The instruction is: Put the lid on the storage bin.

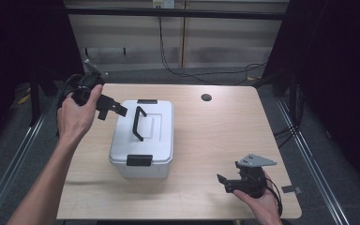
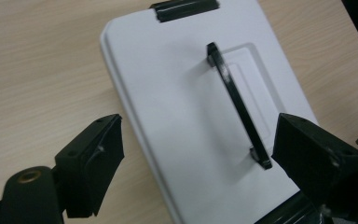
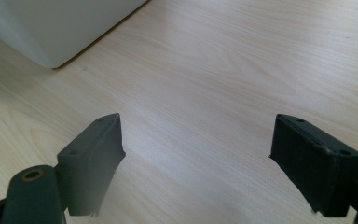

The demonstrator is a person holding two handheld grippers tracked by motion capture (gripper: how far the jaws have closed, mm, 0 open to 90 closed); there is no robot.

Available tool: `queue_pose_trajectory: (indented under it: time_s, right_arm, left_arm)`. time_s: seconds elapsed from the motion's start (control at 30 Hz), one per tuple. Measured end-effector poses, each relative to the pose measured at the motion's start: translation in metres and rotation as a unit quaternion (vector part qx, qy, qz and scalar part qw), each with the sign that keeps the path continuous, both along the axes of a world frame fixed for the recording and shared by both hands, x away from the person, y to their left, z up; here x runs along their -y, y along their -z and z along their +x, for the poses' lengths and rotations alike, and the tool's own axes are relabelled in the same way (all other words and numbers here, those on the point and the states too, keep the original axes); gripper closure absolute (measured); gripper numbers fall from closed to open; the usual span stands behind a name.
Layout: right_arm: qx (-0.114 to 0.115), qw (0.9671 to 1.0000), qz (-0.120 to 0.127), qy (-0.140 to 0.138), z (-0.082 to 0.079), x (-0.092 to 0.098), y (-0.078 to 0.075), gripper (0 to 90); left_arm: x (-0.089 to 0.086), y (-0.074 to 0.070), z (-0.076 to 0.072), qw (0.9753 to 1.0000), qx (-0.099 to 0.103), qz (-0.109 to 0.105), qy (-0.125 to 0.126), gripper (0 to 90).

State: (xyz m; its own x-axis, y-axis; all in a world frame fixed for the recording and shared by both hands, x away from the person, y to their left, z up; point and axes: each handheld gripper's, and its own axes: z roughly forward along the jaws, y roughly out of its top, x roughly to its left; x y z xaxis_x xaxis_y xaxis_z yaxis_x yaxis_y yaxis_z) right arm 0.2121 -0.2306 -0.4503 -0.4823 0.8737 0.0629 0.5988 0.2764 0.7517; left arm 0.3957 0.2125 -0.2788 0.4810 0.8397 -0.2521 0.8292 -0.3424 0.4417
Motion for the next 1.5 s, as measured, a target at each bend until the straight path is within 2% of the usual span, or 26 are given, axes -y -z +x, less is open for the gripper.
queue_pose_trajectory:
  time_s: [0.07,0.13,0.23,0.27,0.33,0.37,0.5,0.6,0.7,0.8,0.93,1.07,1.17,1.23,1.33,1.4,1.5]
  right_arm:
    - [0.0,1.0,0.0,0.001,0.0,0.0,0.0,15.9]
    - [-0.001,1.0,0.001,0.002,0.0,0.0,0.0,15.9]
    - [0.0,1.0,0.001,0.003,0.001,0.001,0.0,15.9]
    - [0.0,1.0,0.001,0.003,0.001,0.001,0.0,16.0]
    - [0.0,1.0,0.001,0.004,0.001,0.001,0.0,16.0]
    - [0.0,1.0,0.001,0.004,0.001,0.001,0.0,16.0]
    - [0.0,1.0,0.002,0.005,0.0,0.001,0.0,16.0]
    - [0.0,1.0,0.002,0.004,0.001,0.001,0.0,16.0]
    - [0.0,1.0,0.002,0.004,0.001,0.001,0.0,15.9]
    - [0.0,1.0,0.003,0.007,0.001,0.001,0.0,16.0]
    - [0.001,1.0,0.002,0.006,0.0,0.001,0.0,16.0]
    - [0.001,1.0,0.001,0.007,0.0,0.001,0.0,16.0]
    - [-0.001,1.0,0.002,0.009,0.0,0.001,0.0,15.9]
    - [-0.001,1.0,0.002,0.009,0.001,0.001,0.0,16.0]
    - [-0.001,1.0,0.002,0.009,0.0,0.001,0.0,16.0]
    - [-0.001,0.9999,0.002,0.011,0.0,0.001,0.0,16.0]
    - [-0.001,0.9999,0.003,0.012,0.0,0.002,0.0,16.0]
  left_arm:
    - [-0.009,0.002,-0.003,0.9999,0.011,0.003,-0.008,16.5]
    - [-0.017,0.006,-0.006,0.9998,0.021,-0.008,-0.004,16.6]
    - [-0.026,0.011,-0.011,0.9995,0.031,-0.006,0.007,16.6]
    - [-0.029,0.012,-0.012,0.9993,0.033,-0.008,0.016,16.6]
    - [-0.035,0.01,-0.015,0.9987,0.042,-0.026,0.012,16.6]
    - [-0.038,0.009,-0.018,0.9983,0.052,-0.025,0.013,16.6]
    - [-0.051,0.008,-0.028,0.9969,0.068,-0.034,0.019,16.6]
    - [-0.059,0.014,-0.031,0.9969,0.071,-0.032,0.01,16.4]
    - [-0.068,0.02,-0.038,0.9952,0.085,-0.048,0.009,16.3]
    - [-0.076,0.033,-0.045,0.9949,0.089,-0.047,0.007,16.3]
    - [-0.09,0.055,-0.052,0.993,0.095,-0.071,-0.001,16.3]
    - [-0.099,0.073,-0.062,0.9922,0.103,-0.07,0.003,16.3]
    - [-0.102,0.085,-0.073,0.9907,0.108,-0.082,-0.005,16.2]
    - [-0.104,0.093,-0.08,0.9889,0.114,-0.095,-0.007,16.2]
    - [-0.107,0.103,-0.088,0.9882,0.113,-0.103,-0.007,16.2]
    - [-0.108,0.11,-0.092,0.9893,0.113,-0.092,-0.002,16.2]
    - [-0.112,0.122,-0.1,0.9889,0.113,-0.095,-0.01,16.2]
